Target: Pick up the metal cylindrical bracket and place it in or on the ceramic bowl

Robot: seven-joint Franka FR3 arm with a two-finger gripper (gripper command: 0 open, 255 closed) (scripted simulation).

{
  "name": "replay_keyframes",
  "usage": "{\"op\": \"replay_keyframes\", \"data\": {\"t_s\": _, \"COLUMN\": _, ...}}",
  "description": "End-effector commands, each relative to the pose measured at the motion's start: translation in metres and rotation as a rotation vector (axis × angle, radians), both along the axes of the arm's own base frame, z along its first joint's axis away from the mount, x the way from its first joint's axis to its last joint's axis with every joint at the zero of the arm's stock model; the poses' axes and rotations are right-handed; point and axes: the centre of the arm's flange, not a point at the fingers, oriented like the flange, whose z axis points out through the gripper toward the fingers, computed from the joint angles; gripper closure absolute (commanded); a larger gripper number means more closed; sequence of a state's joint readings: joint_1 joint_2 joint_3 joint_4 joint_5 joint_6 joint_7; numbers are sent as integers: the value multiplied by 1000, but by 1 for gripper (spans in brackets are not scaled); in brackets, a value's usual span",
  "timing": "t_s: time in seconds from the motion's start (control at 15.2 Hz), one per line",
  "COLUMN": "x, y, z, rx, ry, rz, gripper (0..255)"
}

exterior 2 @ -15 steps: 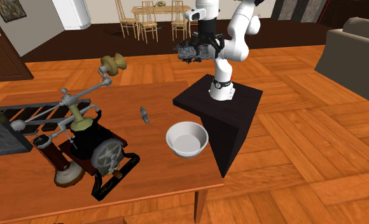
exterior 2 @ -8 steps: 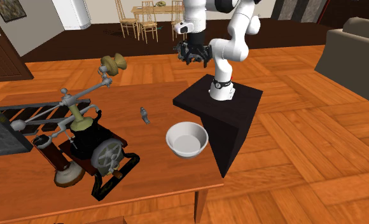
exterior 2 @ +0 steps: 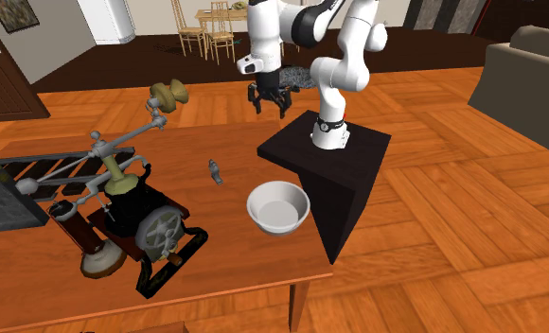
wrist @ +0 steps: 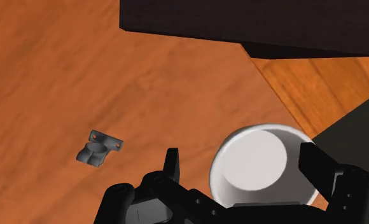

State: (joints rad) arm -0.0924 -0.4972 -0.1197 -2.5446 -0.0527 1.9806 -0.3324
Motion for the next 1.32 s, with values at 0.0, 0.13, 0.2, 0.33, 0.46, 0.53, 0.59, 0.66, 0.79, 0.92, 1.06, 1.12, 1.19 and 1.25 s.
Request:
{"op": "replay_keyframes", "data": {"t_s": 0.0, "x": 9, "y": -19, "z": -22, "rx": -4, "ry": -7, "rz": 7, "gripper": 0}}
{"op": "replay_keyframes", "data": {"t_s": 0.13, "x": 18, "y": -35, "z": -40, "rx": -6, "ry": -13, "rz": 13, "gripper": 0}}
{"op": "replay_keyframes", "data": {"t_s": 0.2, "x": 23, "y": -43, "z": -48, "rx": -7, "ry": -16, "rz": 16, "gripper": 0}}
{"op": "replay_keyframes", "data": {"t_s": 0.33, "x": 33, "y": -59, "z": -66, "rx": -10, "ry": -22, "rz": 23, "gripper": 0}}
{"op": "replay_keyframes", "data": {"t_s": 0.46, "x": 43, "y": -75, "z": -83, "rx": -12, "ry": -28, "rz": 29, "gripper": 0}}
{"op": "replay_keyframes", "data": {"t_s": 0.53, "x": 48, "y": -83, "z": -92, "rx": -14, "ry": -31, "rz": 32, "gripper": 0}}
{"op": "replay_keyframes", "data": {"t_s": 0.59, "x": 54, "y": -91, "z": -101, "rx": -15, "ry": -33, "rz": 35, "gripper": 0}}
{"op": "replay_keyframes", "data": {"t_s": 0.66, "x": 59, "y": -99, "z": -110, "rx": -16, "ry": -36, "rz": 38, "gripper": 0}}
{"op": "replay_keyframes", "data": {"t_s": 0.79, "x": 69, "y": -115, "z": -127, "rx": -19, "ry": -42, "rz": 44, "gripper": 0}}
{"op": "replay_keyframes", "data": {"t_s": 0.92, "x": 80, "y": -131, "z": -144, "rx": -21, "ry": -48, "rz": 50, "gripper": 0}}
{"op": "replay_keyframes", "data": {"t_s": 1.06, "x": 91, "y": -147, "z": -161, "rx": -23, "ry": -54, "rz": 57, "gripper": 0}}
{"op": "replay_keyframes", "data": {"t_s": 1.12, "x": 97, "y": -155, "z": -169, "rx": -25, "ry": -57, "rz": 60, "gripper": 0}}
{"op": "replay_keyframes", "data": {"t_s": 1.19, "x": 102, "y": -163, "z": -178, "rx": -26, "ry": -60, "rz": 63, "gripper": 0}}
{"op": "replay_keyframes", "data": {"t_s": 1.25, "x": 108, "y": -171, "z": -186, "rx": -27, "ry": -63, "rz": 66, "gripper": 0}}
